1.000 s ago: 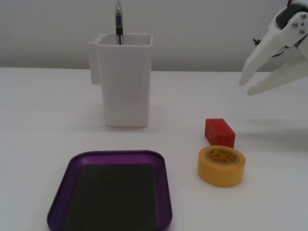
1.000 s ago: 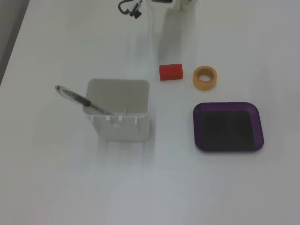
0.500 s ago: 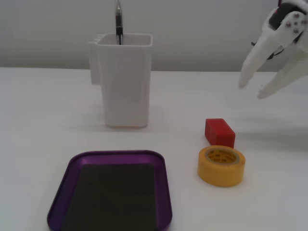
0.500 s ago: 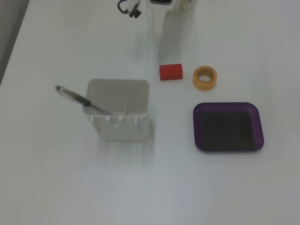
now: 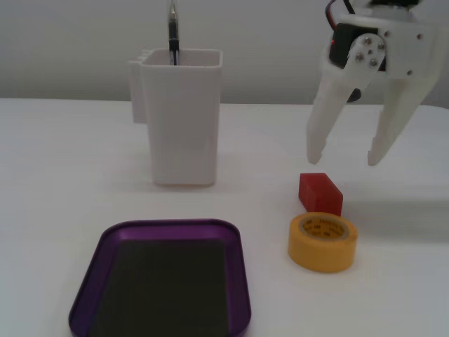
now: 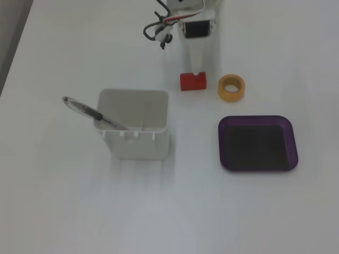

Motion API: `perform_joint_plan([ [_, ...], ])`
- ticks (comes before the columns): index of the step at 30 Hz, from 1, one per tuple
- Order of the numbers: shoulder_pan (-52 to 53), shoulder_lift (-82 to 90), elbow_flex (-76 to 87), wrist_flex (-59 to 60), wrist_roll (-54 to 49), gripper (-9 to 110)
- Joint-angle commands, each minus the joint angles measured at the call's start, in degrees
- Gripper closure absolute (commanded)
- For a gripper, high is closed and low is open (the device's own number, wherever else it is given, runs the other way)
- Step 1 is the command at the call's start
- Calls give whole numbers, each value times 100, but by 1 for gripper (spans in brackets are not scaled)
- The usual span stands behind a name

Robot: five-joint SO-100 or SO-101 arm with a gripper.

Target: Pick up the red cube and place it in the box.

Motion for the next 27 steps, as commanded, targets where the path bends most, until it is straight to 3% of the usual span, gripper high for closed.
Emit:
perform_joint_plan([
  [1, -26, -141, -299, -158, 26, 79],
  [22, -18, -1494, -193, -1389, 26, 80],
  [27, -18, -1644, -193, -1397, -26, 88],
])
